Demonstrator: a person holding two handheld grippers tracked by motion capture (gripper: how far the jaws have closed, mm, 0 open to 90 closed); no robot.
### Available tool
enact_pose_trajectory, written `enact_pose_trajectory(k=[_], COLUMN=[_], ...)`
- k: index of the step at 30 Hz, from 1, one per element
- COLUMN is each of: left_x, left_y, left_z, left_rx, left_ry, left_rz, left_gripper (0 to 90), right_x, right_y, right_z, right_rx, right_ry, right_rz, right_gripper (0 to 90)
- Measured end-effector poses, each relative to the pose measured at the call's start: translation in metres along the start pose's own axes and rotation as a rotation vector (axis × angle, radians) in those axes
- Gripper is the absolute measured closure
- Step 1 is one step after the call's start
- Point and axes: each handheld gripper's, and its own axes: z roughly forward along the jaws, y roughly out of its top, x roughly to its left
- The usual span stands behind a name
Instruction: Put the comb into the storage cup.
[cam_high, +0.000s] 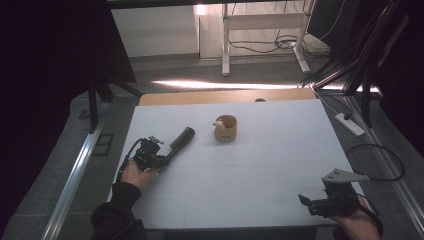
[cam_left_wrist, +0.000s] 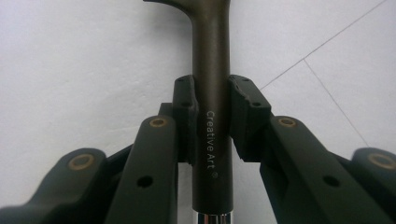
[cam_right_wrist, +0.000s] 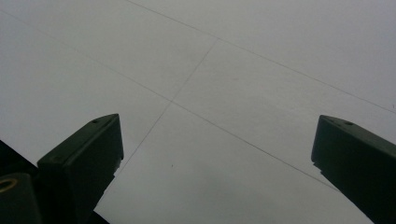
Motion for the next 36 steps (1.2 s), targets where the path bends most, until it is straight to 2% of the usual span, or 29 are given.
enact_pose_trajectory(k=[8,16,29,36], left_x=[0.001,-0.001,-0.011,-0.022], left_y=[-0.002,-0.004,-0.007,-0.008], left_z=[-0.008,-0.014,-0.028,-0.034], left_rx=[-0.065,-0.108,-0.180,-0.206], left_ry=[-0.013,-0.028,-0.057,-0.069], left_rz=[-0.011,-0.008,-0.002,0.027], left_gripper=[72.1,72.1,72.1,72.1], right_x=[0.000,0.000,0.000,0.000], right_y=[0.000,0.000,0.000,0.000], right_z=[0.000,0.000,0.000,-0.001], right_rx=[0.000,0.000,-0.003,-0.006], right_ry=[0.000,0.000,0.001,0.001], right_rz=[0.000,0.002,0.003,0.002], right_gripper=[2.6,2.5,2.5,2.5])
